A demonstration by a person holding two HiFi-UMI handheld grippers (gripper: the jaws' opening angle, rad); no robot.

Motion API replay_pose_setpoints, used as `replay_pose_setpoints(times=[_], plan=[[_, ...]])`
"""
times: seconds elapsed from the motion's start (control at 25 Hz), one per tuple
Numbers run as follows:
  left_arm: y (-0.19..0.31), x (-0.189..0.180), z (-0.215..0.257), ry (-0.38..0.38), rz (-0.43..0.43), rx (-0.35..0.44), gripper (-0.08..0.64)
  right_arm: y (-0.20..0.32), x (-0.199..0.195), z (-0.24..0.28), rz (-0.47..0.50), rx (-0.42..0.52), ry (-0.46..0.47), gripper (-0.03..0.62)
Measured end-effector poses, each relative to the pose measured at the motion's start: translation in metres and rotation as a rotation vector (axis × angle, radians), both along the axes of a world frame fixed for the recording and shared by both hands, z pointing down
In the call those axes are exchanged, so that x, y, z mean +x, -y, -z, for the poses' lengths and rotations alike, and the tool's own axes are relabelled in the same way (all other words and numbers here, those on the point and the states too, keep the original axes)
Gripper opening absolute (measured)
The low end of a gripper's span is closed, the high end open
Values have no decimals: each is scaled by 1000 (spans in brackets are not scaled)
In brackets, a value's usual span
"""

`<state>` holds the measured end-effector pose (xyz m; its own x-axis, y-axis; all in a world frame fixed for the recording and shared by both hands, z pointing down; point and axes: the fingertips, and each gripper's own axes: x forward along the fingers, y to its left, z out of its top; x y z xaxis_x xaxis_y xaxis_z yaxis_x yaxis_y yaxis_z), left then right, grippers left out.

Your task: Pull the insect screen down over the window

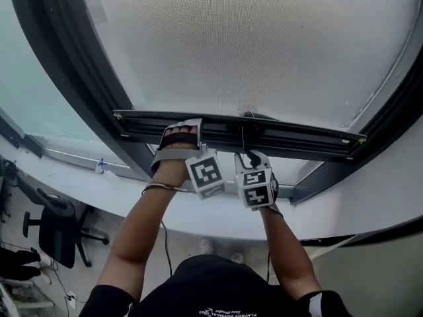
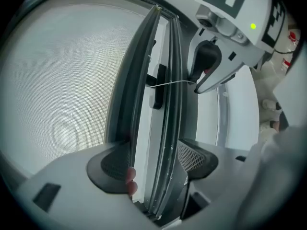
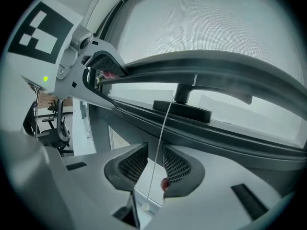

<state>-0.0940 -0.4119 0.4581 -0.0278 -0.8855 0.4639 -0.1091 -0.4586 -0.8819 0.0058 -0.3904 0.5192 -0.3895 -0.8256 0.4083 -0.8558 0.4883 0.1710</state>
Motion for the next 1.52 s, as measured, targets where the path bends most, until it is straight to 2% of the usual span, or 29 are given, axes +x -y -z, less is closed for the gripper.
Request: replay_pose_setpoints(times=[0.08, 0.16, 0.2, 0.56, 0.72, 0.96, 1.16, 1.32, 1.52], plan=[[0, 1, -1, -5, -1, -2, 313, 3, 3, 0, -26, 14, 2, 82], [-1, 3, -1, -27, -8, -8, 313, 5, 7, 2, -54, 27, 7, 12], [-1, 3, -1, -36, -10, -10, 313, 6, 8, 2, -59, 29, 10, 5], [-1, 4, -2, -46, -12, -11, 313, -1, 10, 0, -67, 23, 32, 4], [-1, 3, -3, -34, -5, -7, 313, -11, 13, -12, -62, 7, 29, 5], [-2, 2, -3, -56, 0, -25, 313, -32, 20, -34, -66, -33, 33, 5], [-1, 1, -4, -55, 5, -32, 313, -46, 23, -64, -65, -77, -27, 5], [-1, 2, -4, -47, 9, -28, 313, -63, 23, -88, -72, -152, -41, 5], [-1, 1, -2, -38, 12, -25, 313, -71, 26, -118, -49, -168, -96, 5]])
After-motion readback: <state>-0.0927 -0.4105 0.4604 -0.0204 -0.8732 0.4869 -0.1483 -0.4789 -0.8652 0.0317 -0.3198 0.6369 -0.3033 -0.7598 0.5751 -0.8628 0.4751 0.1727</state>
